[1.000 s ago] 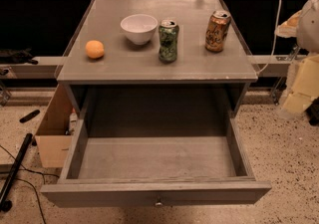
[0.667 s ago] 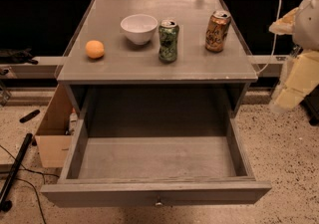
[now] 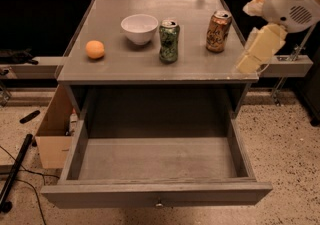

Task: Place green can into top drawer

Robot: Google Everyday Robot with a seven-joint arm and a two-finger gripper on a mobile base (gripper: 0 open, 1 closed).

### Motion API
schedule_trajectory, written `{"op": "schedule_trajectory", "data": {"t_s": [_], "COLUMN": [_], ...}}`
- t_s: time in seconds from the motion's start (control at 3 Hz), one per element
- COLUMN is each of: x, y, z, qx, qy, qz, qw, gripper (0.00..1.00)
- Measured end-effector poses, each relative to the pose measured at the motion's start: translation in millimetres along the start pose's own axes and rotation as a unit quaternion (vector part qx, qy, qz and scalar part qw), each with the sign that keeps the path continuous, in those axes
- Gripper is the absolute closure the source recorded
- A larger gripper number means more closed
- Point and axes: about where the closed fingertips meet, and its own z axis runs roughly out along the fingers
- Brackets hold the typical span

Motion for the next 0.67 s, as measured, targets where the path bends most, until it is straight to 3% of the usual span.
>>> {"op": "schedule_trajectory", "data": {"t_s": [0.33, 0.67], "x": [-32.6, -34.3], "y": [-20.5, -20.5], "z": [26.9, 29.0], "qx": [-0.014, -0.017], "qy": [-0.03, -0.034], "qz": [0.01, 0.011], "qw": [0.9994, 0.9992], "gripper": [0.0, 0.0]}}
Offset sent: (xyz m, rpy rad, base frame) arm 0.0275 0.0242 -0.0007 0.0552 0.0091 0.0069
